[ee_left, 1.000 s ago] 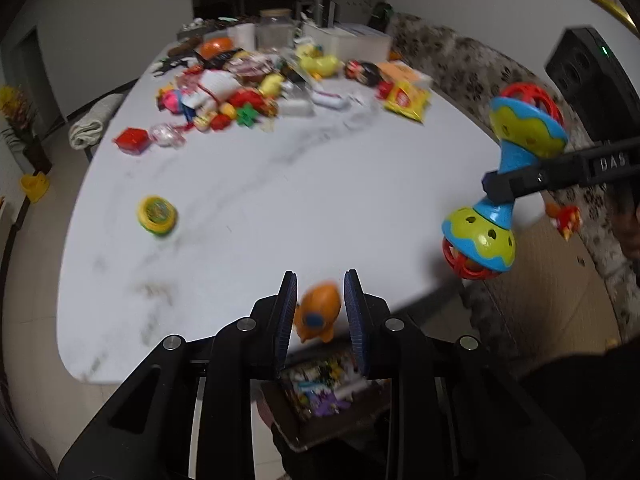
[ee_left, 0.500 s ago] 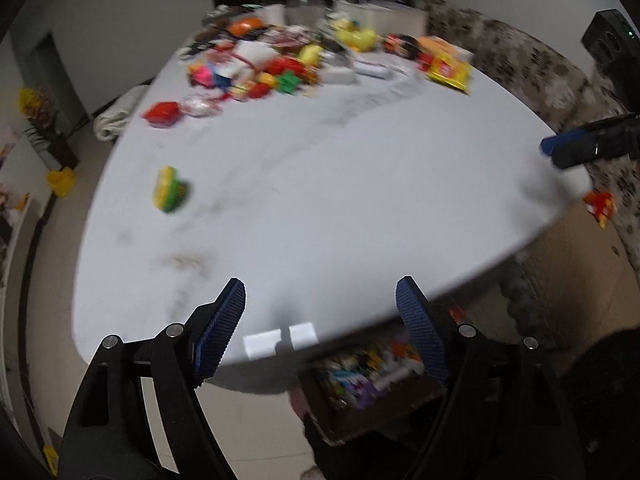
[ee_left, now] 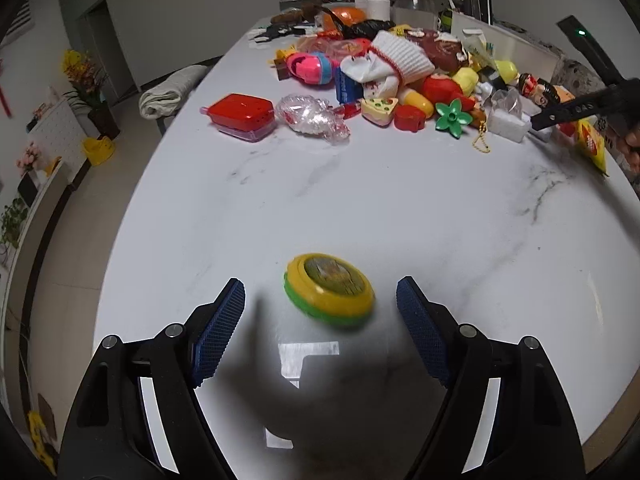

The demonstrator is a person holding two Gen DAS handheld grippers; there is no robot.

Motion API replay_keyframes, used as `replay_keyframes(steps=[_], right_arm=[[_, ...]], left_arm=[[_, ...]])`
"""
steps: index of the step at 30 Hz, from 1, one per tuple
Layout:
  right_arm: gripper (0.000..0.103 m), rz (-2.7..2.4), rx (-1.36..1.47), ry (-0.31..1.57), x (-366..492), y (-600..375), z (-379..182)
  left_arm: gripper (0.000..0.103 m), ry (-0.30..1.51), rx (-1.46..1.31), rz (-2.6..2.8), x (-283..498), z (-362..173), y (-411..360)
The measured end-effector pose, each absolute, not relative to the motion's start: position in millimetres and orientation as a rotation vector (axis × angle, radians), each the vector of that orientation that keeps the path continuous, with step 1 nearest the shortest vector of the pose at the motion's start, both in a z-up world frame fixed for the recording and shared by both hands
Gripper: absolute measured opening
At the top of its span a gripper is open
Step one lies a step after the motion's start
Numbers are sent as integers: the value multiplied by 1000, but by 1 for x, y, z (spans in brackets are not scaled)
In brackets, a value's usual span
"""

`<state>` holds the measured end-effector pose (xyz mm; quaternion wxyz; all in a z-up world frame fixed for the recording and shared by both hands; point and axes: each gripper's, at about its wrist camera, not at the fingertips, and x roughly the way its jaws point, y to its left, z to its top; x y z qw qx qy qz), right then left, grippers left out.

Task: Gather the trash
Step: 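Grasp the yellow-green yo-yo with the left tool while the right tool grasps the white-red toy, then carry the yo-yo and white-red toy over the box and open both tools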

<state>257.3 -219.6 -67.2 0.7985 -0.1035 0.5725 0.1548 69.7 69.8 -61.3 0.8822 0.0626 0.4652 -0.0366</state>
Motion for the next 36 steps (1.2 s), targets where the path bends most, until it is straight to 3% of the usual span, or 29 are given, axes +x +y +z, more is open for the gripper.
replay_keyframes(steps=[3, 4, 5, 6, 8, 20, 29, 31, 32, 33, 34, 36], right_arm=[[40, 323, -191, 1254, 269, -221, -79], [39, 306, -205, 1259, 267, -220, -80], [39, 301, -207, 1258, 263, -220, -80], [39, 296, -190, 1260, 257, -222, -81], [39, 295, -156, 1251, 243, -225, -78], [39, 577, 68, 1155, 38, -232, 11], [39, 689, 63, 1265, -90, -232, 0], [42, 697, 43, 1313, -103, -229, -20], [42, 702, 27, 1338, -109, -226, -31], [51, 704, 17, 1348, -115, -224, -40], [59, 695, 7, 1348, -118, -224, -46], [59, 681, 0, 1366, -119, -225, -56]], left_arm=[[72, 961, 111, -101, 75, -69, 74], [65, 963, 90, -114, 74, -68, 75], [48, 964, 74, -125, 73, -67, 73], [39, 965, 79, -122, 72, -66, 70], [38, 976, 86, -109, 65, -64, 63], [38, 916, 114, -276, -64, 11, -6], [38, 997, 205, -384, -141, -5, -58], [43, 1015, 226, -414, -148, -16, -68], [57, 1026, 235, -423, -150, -23, -70], [68, 1040, 244, -423, -152, -30, -73], [68, 1054, 253, -420, -153, -38, -75], [68, 1083, 263, -418, -155, -48, -76]])
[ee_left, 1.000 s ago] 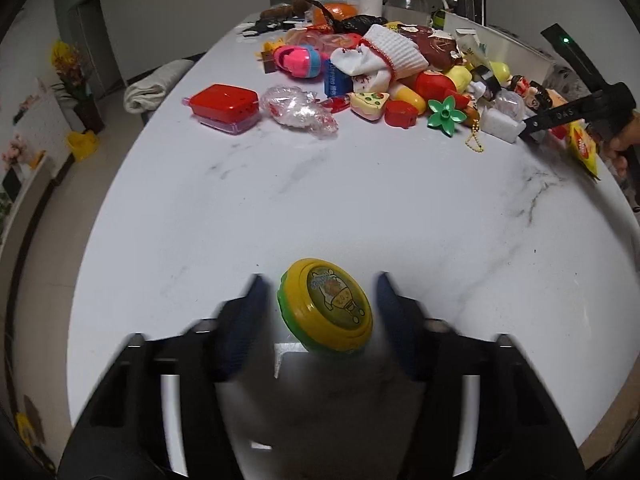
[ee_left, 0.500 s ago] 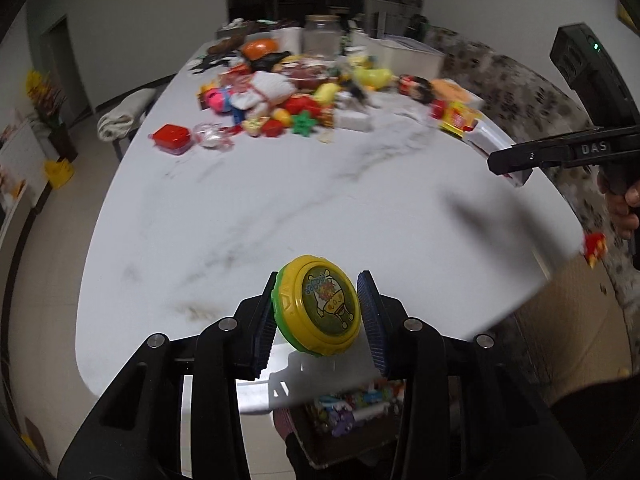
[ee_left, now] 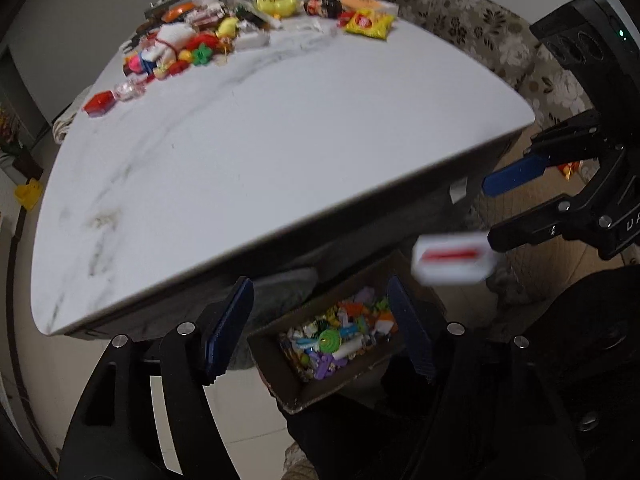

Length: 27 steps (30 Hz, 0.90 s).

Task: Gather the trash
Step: 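Carry the yo-yo and white-red toy over the box and open both tools, then grasp the yellow nabati wafer pack with the right tool while the left tool grasps the white knitted cloth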

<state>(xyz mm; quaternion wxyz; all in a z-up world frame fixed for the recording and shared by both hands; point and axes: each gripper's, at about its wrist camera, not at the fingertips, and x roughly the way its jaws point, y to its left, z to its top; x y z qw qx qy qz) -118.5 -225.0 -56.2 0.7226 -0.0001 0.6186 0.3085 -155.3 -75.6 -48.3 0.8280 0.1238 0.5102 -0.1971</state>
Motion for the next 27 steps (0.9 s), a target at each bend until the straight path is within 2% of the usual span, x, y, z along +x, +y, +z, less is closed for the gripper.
replay_keyframes(steps=[4, 8, 11, 14, 18, 20, 24, 25, 27], right_arm=[[59, 654, 45, 1310, -109, -238, -40], [61, 500, 77, 1204, -55, -267, -17], [70, 340, 151, 1112, -2, -300, -10], [72, 105, 208, 1062, 64, -335, -17], [80, -128, 333, 1068, 144, -362, -42], [80, -185, 400, 1081, 175, -368, -52], [89, -276, 370, 1117, 218, -363, -67], [89, -299, 354, 1148, 227, -361, -76], [75, -326, 323, 1178, 229, -357, -86]], left_arm=[[68, 1085, 238, -393, -155, -47, -66], [68, 1073, 204, -352, -142, -40, -53], [68, 1043, 187, -317, -124, -32, -45], [68, 1024, 149, -279, -106, -26, -34], [68, 1006, 90, -245, -85, -19, -23], [68, 997, 81, -230, -79, -15, -19], [68, 989, 83, -216, -69, -11, -10], [68, 991, 84, -215, -66, -11, -7], [68, 992, 83, -206, -57, -12, 1]])
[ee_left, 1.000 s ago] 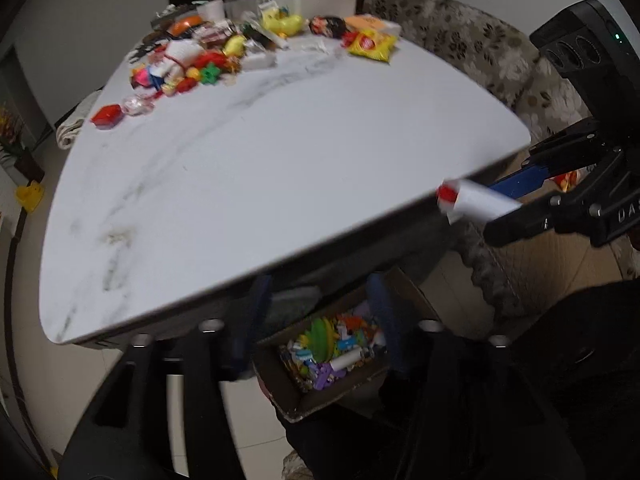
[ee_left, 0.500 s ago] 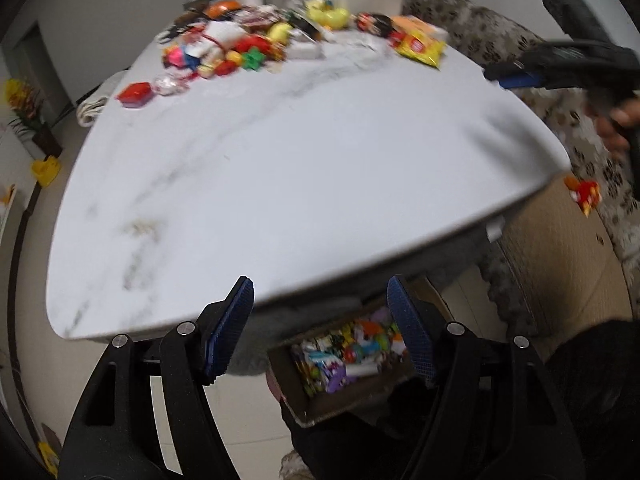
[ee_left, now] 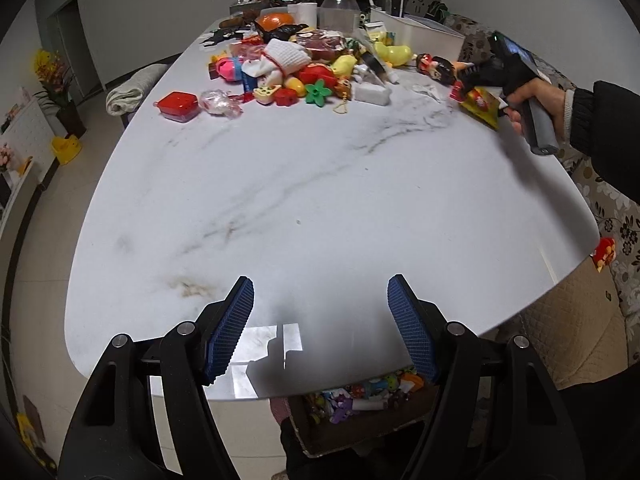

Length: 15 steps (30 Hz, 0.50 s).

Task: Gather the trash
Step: 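Grasp the yellow nabati wafer pack with the right tool while the left tool grasps the white knitted cloth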

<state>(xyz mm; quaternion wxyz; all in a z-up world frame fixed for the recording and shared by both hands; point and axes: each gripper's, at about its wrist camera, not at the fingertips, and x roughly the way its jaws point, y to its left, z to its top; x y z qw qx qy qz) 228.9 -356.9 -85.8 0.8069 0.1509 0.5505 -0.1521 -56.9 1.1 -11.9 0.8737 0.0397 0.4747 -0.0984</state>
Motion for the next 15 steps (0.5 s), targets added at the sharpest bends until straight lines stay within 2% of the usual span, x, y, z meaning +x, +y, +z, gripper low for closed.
replay_keyframes(steps=[3, 8, 13, 15], right_arm=[[70, -250, 254, 1168, 214, -338, -85], [70, -74, 244, 1181, 153, -304, -80], [70, 51, 312, 1211, 97, -284, -76], [70, 80, 327, 1221, 84, -279, -76]], left_arm=[[68, 993, 67, -186, -40, -14, 14], [68, 989, 19, -140, 20, -18, 33], [69, 885, 121, -164, 106, -6, 17], [78, 846, 185, -184, 142, -2, 4]])
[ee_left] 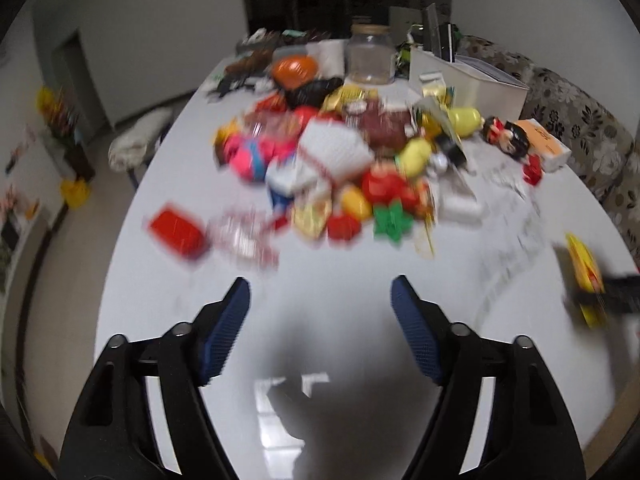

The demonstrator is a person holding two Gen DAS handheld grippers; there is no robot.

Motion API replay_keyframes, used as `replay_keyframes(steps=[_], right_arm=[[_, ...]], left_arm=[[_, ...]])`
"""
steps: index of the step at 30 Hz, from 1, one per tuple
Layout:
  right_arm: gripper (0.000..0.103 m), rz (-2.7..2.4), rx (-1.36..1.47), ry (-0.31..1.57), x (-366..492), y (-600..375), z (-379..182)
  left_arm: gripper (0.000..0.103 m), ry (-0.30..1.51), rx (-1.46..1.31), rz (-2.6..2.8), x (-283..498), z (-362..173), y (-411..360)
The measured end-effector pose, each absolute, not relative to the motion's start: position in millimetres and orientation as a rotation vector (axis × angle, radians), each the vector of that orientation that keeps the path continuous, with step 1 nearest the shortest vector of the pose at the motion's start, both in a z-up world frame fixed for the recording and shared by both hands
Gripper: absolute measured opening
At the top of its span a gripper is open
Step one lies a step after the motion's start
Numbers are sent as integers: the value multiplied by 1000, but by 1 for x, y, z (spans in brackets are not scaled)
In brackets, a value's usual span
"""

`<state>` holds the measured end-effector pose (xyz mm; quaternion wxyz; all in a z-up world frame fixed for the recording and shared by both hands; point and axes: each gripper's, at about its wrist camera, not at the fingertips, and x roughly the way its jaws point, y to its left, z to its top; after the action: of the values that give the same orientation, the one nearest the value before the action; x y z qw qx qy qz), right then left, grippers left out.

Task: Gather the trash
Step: 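Grasp the yellow nabati wafer pack with the right tool while the left tool grasps the white knitted cloth, then carry the wafer pack and white cloth to the box and drop them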

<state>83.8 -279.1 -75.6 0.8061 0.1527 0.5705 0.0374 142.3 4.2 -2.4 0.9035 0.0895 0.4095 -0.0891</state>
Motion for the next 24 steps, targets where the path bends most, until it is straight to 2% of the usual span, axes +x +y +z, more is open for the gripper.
replay_keyframes(steps=[7, 8, 9, 10, 11, 12, 13, 18, 24], right_arm=[[70, 73, 371, 1200, 55, -273, -69], [70, 72, 365, 1194, 60, -274, -68], [69, 70, 359, 1187, 62, -275, -68], [69, 62, 353, 1177, 62, -275, -67], [69, 58, 355, 1172, 66, -276, -67], [69, 59, 362, 1167, 67, -277, -66], [69, 60, 367, 1163, 66, -278, -65], [69, 115, 337, 1156, 53, -275, -52], [69, 265, 261, 1142, 20, -262, -20]], left_arm=[[78, 836, 313, -278, 246, -13, -30], [76, 850, 336, -273, 257, -21, -35], [68, 866, 346, -269, 265, -27, -38], [67, 862, 338, -272, 268, -29, -39], [60, 850, 329, -277, 268, -27, -40], [47, 844, 320, -283, 265, -23, -41], [42, 839, 309, -284, 261, -19, -40], [41, 783, 181, -323, 204, 26, -24], [41, 783, 126, -316, 85, 65, -12]])
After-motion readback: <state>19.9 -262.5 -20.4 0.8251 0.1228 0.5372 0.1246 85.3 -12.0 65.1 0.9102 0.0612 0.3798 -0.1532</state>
